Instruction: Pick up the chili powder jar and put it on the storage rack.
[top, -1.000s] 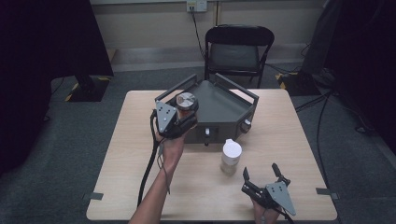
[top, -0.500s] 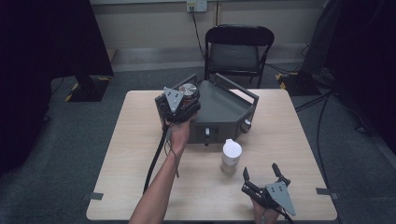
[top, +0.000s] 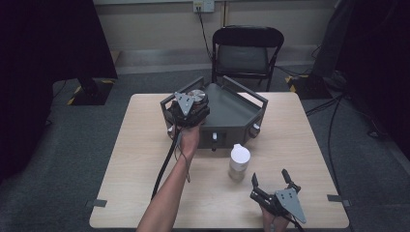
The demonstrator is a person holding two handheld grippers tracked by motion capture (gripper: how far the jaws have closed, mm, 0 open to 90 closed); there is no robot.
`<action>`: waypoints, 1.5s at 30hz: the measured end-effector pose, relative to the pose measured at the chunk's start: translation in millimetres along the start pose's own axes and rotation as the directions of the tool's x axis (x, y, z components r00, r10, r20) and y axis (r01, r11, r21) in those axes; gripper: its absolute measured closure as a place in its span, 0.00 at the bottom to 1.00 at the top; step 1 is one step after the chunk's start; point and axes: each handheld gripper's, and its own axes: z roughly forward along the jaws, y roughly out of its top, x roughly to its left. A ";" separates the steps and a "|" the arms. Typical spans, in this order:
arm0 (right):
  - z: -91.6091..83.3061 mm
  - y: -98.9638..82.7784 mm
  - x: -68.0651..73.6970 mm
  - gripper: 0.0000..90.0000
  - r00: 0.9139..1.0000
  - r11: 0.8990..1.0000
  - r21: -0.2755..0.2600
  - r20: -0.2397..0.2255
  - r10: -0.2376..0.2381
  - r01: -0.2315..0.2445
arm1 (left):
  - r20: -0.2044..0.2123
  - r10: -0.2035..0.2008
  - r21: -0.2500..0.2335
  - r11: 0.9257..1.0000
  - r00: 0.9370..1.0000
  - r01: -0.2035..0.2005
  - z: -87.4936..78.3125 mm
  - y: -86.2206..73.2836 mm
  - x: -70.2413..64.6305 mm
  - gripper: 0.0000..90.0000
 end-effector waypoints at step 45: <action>0.0 0.0 0.8 0.01 1.000 1.000 0.000 0.005 0.000 0.000 | 0.002 -0.014 -0.017 1.000 1.000 0.014 -5.4 -11.1 4.6 0.00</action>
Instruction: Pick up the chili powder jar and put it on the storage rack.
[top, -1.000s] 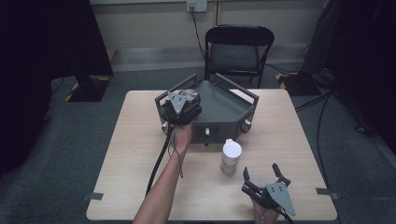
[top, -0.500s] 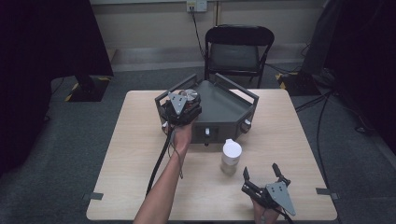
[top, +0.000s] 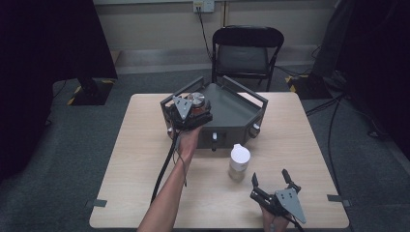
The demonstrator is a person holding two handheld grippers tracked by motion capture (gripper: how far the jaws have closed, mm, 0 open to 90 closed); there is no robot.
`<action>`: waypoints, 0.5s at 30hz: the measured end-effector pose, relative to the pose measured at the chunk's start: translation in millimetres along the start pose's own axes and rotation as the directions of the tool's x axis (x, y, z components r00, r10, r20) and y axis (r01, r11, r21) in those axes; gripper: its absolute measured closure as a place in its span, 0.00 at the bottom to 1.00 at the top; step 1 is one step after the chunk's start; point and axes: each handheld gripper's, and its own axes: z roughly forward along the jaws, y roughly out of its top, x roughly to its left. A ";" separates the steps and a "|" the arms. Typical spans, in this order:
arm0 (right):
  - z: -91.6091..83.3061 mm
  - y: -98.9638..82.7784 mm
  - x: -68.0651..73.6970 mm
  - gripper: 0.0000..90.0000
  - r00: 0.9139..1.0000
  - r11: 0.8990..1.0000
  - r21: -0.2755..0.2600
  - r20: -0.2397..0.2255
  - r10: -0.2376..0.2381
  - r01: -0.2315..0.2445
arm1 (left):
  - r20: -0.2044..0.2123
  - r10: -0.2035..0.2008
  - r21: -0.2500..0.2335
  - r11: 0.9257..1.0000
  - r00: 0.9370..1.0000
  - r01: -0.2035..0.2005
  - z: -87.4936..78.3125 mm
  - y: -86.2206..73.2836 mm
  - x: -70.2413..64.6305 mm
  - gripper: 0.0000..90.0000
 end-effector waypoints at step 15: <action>0.0 0.1 0.3 0.01 1.000 1.000 0.000 0.002 0.000 0.000 | 0.023 -0.027 -0.050 0.998 0.999 0.028 -28.4 -3.6 4.0 0.00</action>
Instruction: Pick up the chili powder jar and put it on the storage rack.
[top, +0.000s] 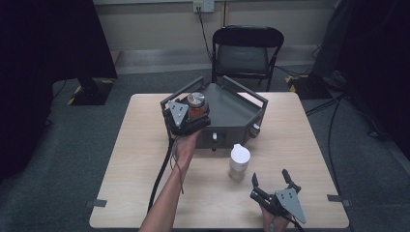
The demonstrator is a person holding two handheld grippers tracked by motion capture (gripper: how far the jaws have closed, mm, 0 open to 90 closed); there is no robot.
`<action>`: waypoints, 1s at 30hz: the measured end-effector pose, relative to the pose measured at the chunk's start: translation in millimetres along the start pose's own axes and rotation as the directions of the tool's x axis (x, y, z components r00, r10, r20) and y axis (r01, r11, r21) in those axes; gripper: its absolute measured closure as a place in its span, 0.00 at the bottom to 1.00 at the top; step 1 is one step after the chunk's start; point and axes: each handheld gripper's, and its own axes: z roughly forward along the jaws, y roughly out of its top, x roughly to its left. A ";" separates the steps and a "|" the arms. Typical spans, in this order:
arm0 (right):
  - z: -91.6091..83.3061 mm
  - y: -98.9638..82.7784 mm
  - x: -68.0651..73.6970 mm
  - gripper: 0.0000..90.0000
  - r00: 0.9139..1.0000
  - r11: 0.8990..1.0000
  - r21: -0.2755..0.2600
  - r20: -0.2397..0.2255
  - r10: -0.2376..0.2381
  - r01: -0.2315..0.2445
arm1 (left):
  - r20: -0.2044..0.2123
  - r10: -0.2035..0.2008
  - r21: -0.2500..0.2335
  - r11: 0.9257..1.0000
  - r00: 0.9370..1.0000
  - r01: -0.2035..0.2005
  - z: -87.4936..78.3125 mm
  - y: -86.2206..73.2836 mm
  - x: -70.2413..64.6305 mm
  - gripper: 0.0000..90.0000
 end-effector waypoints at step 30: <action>0.0 0.1 1.2 0.01 1.000 1.000 0.001 0.007 0.000 0.000 | 0.037 -0.005 -0.065 0.998 0.999 0.007 -49.7 -9.8 15.1 0.00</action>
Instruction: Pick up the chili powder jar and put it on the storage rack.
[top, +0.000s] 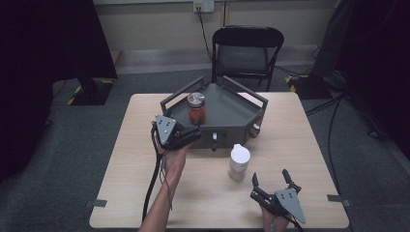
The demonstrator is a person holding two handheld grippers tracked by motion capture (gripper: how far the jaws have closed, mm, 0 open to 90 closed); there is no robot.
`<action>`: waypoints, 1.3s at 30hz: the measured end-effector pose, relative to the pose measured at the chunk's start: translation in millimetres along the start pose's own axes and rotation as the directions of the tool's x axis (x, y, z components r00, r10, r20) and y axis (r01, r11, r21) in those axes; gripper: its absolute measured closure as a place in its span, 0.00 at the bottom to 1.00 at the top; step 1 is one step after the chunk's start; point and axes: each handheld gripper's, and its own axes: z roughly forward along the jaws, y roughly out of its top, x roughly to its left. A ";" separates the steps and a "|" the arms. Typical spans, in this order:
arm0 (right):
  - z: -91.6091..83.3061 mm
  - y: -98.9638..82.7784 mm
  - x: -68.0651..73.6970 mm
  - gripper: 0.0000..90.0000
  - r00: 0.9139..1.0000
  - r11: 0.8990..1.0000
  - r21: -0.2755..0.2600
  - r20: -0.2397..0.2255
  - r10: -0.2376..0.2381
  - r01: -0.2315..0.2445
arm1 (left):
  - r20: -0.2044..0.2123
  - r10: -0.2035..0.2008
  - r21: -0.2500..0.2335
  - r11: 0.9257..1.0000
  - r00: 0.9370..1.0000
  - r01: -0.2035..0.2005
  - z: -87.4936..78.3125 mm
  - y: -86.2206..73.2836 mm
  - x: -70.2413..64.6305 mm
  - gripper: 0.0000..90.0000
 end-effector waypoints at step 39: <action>0.1 -0.1 1.0 0.01 1.000 1.000 0.000 0.006 0.000 0.000 | 0.029 -0.029 -0.043 0.999 0.999 0.031 -65.3 -33.3 5.8 0.00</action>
